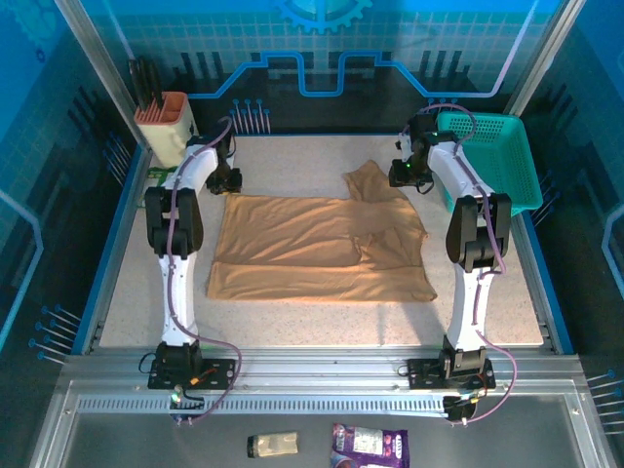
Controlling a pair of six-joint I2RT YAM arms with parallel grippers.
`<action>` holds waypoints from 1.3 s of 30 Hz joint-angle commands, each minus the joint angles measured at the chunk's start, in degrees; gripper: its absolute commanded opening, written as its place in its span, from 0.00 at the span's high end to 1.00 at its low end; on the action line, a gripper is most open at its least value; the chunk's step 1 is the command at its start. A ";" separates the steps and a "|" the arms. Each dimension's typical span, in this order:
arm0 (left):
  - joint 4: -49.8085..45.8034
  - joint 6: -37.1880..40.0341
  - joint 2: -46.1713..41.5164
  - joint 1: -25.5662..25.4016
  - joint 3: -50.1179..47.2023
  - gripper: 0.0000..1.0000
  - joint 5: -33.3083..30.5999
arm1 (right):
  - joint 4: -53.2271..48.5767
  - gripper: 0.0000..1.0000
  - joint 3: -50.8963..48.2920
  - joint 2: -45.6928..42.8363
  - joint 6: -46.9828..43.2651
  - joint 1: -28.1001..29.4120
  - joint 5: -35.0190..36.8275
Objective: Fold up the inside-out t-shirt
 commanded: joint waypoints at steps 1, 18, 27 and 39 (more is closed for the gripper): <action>-4.69 1.27 2.06 0.56 3.35 0.74 -2.22 | -1.73 0.63 -0.54 -2.13 0.14 -0.66 0.34; -6.82 0.10 2.95 0.56 5.53 0.72 0.42 | -1.50 0.62 8.64 7.41 -1.91 -0.65 -0.76; -8.89 0.27 1.46 0.65 6.21 0.68 2.56 | -2.21 0.61 19.07 16.70 -2.97 -0.68 -1.35; -11.06 1.39 1.05 0.65 6.73 0.68 2.95 | -3.86 0.60 31.64 27.04 -6.10 -0.38 -3.28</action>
